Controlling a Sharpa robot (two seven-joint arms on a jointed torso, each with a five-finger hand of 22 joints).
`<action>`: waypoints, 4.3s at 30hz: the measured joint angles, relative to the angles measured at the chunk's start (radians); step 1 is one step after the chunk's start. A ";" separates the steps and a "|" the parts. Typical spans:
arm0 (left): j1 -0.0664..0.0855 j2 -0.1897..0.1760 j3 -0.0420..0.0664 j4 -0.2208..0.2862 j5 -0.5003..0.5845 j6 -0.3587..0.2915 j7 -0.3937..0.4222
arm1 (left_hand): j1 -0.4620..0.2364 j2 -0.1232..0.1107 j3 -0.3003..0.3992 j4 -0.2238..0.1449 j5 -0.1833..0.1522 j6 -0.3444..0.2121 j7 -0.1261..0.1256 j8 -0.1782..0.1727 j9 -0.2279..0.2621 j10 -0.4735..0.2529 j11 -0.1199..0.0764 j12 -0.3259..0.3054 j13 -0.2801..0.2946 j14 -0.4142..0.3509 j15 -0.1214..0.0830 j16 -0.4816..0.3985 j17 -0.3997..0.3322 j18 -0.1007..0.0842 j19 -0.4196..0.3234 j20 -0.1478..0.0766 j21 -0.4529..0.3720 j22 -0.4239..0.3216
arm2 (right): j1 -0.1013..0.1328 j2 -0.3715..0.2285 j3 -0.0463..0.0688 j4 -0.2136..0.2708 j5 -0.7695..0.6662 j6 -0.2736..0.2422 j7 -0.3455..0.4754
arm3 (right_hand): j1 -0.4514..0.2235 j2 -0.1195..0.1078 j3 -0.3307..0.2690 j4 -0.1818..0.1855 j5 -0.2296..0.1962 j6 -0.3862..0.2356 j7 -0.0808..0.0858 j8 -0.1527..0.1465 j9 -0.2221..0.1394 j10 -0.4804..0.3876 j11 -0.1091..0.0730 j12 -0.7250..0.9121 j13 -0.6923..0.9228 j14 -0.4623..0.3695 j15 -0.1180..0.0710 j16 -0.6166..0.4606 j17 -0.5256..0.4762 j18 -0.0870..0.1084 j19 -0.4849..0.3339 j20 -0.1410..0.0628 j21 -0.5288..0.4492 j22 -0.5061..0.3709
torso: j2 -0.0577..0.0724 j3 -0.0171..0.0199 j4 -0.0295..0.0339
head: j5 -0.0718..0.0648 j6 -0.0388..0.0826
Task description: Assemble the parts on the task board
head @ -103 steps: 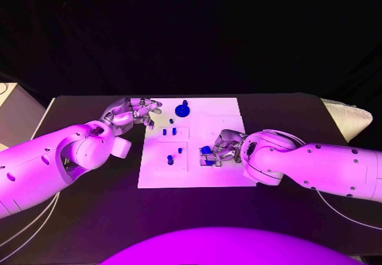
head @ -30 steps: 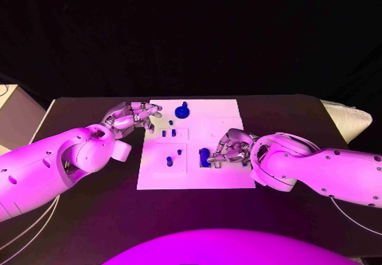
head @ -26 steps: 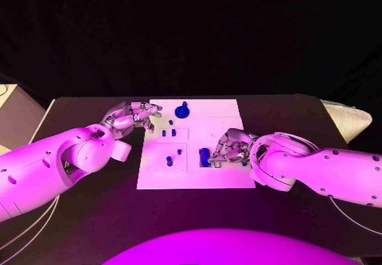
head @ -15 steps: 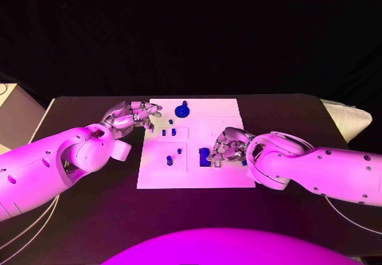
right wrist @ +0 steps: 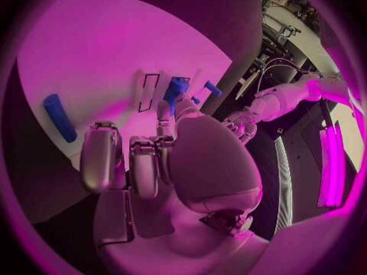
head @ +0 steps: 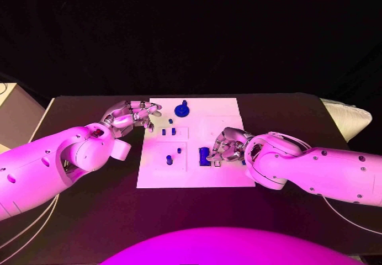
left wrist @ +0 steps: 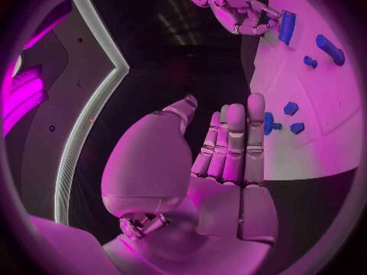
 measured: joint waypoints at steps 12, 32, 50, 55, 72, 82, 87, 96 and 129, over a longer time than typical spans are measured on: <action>0.000 0.000 0.000 0.000 0.000 0.000 -0.001 | 0.000 0.000 0.000 0.000 0.000 0.000 0.000 0.000 0.000 0.000 0.000 0.000 0.000 0.000 0.000 0.000 0.000 0.000 0.000 0.000 0.000 0.000 | -0.005 -0.005 0.000 0.011 -0.025 -0.007 0.005 | 0.004 -0.028 0.008 0.000 0.000 0.003 -0.003 0.000 0.002 0.000 0.000 0.000 -0.001 0.000 0.000 0.000 0.000 0.000 -0.004 -0.004 0.000 0.000 | 0.000 0.0003 0.0004 | -0.001 0.000; 0.000 0.001 0.000 -0.001 0.000 0.001 -0.001 | 0.000 0.000 -0.001 0.007 0.000 0.000 0.000 0.004 0.000 0.000 0.000 0.005 0.001 0.000 0.000 0.000 0.000 0.000 0.000 0.000 0.000 0.000 | 0.000 -0.083 0.012 0.040 0.102 -0.093 0.100 | -0.066 -0.037 0.045 0.002 0.045 -0.038 0.020 -0.047 -0.013 -0.002 0.006 0.058 -0.001 0.001 0.001 0.000 0.000 0.000 0.000 -0.007 0.015 0.000 | -0.001 0.0000 0.0002 | 0.001 0.006; -0.005 0.001 0.000 0.000 0.000 0.001 0.000 | 0.000 0.000 -0.001 0.007 0.000 0.000 0.000 0.004 0.000 -0.007 0.000 0.005 0.000 0.000 0.000 0.000 0.000 0.000 0.000 0.000 0.000 0.000 | 0.015 -0.234 0.016 0.011 0.145 -0.019 0.160 | 0.023 -0.057 0.121 -0.011 0.022 -0.027 0.035 -0.133 -0.047 -0.002 0.024 0.072 -0.001 -0.002 0.013 0.000 0.001 0.000 0.000 0.011 0.015 -0.001 | -0.005 0.0013 -0.0079 | -0.006 0.012; -0.009 0.001 0.000 0.002 0.000 0.001 0.000 | 0.000 0.000 -0.001 0.007 0.000 0.000 0.000 0.004 0.000 -0.007 0.000 0.005 0.000 0.000 0.000 0.000 0.000 0.000 0.000 0.000 0.000 0.000 | 0.004 -0.246 0.016 0.013 0.102 -0.001 0.144 | 0.022 -0.057 0.127 -0.005 0.022 -0.011 0.030 -0.137 -0.049 -0.002 0.024 0.072 -0.001 -0.002 0.013 0.000 0.001 0.000 0.000 0.011 0.015 -0.001 | -0.005 0.0012 -0.0075 | -0.010 0.011; -0.014 -0.004 0.000 0.007 0.000 0.001 0.001 | 0.000 0.000 -0.001 0.007 0.000 0.000 0.000 0.004 0.000 -0.007 0.000 0.005 0.000 0.000 0.000 0.000 -0.001 0.000 0.000 0.000 0.000 0.000 | -0.024 -0.238 0.015 0.025 -0.023 0.011 0.029 | -0.153 -0.099 0.078 0.010 0.044 0.031 0.017 -0.137 -0.016 0.002 0.020 0.070 -0.001 -0.002 0.013 0.000 0.001 0.000 0.000 0.011 0.011 0.000 | -0.003 -0.0018 -0.0040 | -0.018 0.007; -0.014 -0.008 0.000 0.009 0.000 0.001 0.001 | 0.004 0.004 -0.004 0.010 0.000 0.000 0.000 0.004 0.000 -0.007 0.000 0.009 0.001 0.000 0.000 0.000 -0.001 0.000 0.000 0.000 0.000 0.000 | -0.034 -0.221 0.014 0.014 -0.091 0.020 -0.005 | -0.168 -0.101 0.073 0.010 0.037 0.030 0.017 -0.137 -0.011 0.002 0.020 0.067 -0.001 -0.002 0.013 0.000 0.000 0.000 0.000 0.011 0.007 0.000 | -0.003 -0.0018 -0.0046 | -0.018 0.003; -0.014 -0.008 0.000 0.009 0.000 0.001 0.001 | 0.004 0.004 -0.004 0.010 0.000 0.000 0.000 0.004 0.000 -0.007 0.000 0.009 0.001 0.000 0.000 0.000 -0.001 0.000 0.000 0.000 0.000 0.000 | -0.041 -0.205 0.014 0.005 -0.120 0.025 -0.014 | -0.171 -0.105 0.073 0.010 0.037 0.030 0.017 -0.137 -0.010 0.002 0.020 0.067 -0.001 -0.002 0.013 0.000 0.000 0.000 0.000 0.011 0.007 0.000 | -0.003 -0.0013 -0.0052 | -0.017 0.002; -0.014 -0.008 0.000 0.008 0.000 0.001 0.001 | 0.004 0.004 -0.004 0.010 0.000 0.000 0.000 0.004 0.000 -0.007 0.000 0.009 0.001 0.000 0.000 0.000 0.000 0.000 0.000 0.000 0.000 0.000 | -0.048 -0.172 0.013 -0.019 -0.155 0.031 -0.023 | -0.176 -0.101 0.070 0.007 0.037 0.031 0.016 -0.135 -0.006 -0.002 0.016 0.067 -0.001 -0.002 0.013 0.000 0.000 0.000 0.000 0.011 0.002 0.000 | -0.003 -0.0008 -0.0046 | -0.018 0.000; -0.015 -0.009 0.000 0.007 0.000 0.002 0.000 | 0.004 0.004 -0.007 0.012 0.000 0.000 0.000 0.008 0.000 -0.007 0.000 0.009 0.001 0.000 0.000 0.000 -0.001 0.000 0.000 0.000 0.000 0.000 | -0.059 -0.143 0.015 -0.032 -0.219 0.026 -0.016 | 0.023 -0.168 0.261 0.040 0.314 0.040 0.014 -0.162 0.058 -0.002 0.009 0.061 -0.001 -0.002 0.006 0.000 0.000 0.000 0.000 0.003 -0.013 0.000 | -0.005 -0.0016 -0.0046 | -0.011 0.000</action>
